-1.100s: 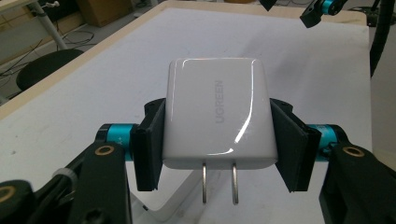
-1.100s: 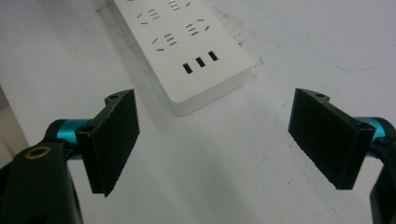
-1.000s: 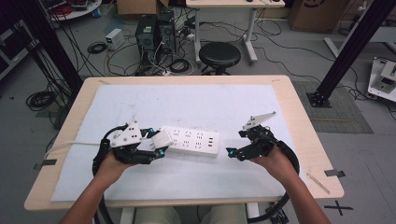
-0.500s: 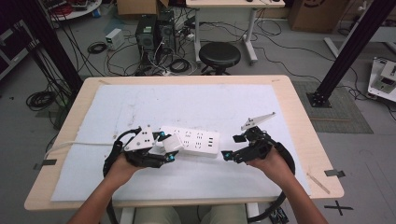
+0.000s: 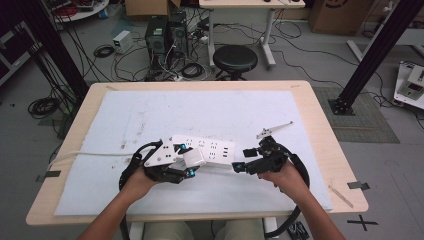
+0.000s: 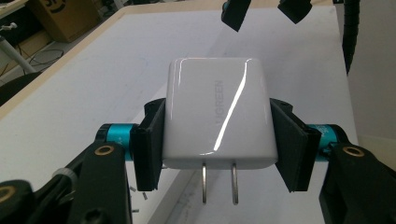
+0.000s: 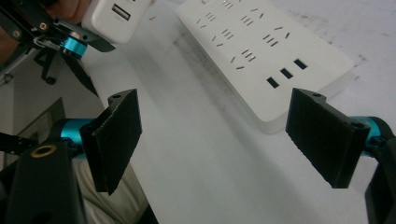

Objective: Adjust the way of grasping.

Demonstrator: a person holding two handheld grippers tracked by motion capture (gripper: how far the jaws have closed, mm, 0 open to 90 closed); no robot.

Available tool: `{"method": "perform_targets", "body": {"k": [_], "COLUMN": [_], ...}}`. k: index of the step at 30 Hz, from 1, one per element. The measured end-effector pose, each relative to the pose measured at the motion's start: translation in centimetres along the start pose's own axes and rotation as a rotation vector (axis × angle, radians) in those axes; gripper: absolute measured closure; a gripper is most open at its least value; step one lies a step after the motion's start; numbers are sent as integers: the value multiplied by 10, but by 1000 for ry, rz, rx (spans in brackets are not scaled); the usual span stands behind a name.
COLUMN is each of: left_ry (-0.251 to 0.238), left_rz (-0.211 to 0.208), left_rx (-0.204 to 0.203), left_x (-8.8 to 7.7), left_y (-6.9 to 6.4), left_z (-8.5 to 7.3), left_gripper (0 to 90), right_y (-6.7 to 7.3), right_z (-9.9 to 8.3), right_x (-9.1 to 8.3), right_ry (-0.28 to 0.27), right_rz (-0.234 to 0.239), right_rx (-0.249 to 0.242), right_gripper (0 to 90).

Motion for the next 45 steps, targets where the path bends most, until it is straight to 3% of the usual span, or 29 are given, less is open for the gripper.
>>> {"method": "perform_targets", "body": {"k": [5,8,18,28,36,40,45], "left_ry": [-3,-8,-2,14,6,-6,-14], "left_rz": [-13,-17,-22,-48,-59,-63,-71], "left_rx": [16,24,70,122,138,145,159], "left_x": [5,6,15,26,35,39,40], "left_y": [-2,-3,-5,-6,-7,-8,-8], "left_z": [2,4,5,7,12,16,19], "left_gripper": [425,425,425,425,425,425,425], "right_y": [8,13,25,30,38,43,44], "right_z": [3,5,13,18,23,26,27], "right_x": [3,4,13,18,22,24,30], "right_ry": [8,21,45,61,61,60,78], "right_rz": [44,77,153,172,223,274,281], "right_rx": [26,71,115,156,177,192,200], "right_gripper": [186,186,186,185,185,185,186]}}
Point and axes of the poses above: each handheld gripper's, and its own axes: x roughly forward along the jaws, z roughly out of its top, y roughly to its left, the point moved 10 cm from there along x, roughly forward along the jaws, and after that the axes turned 14 degrees about -z, right-handed, at the moved point
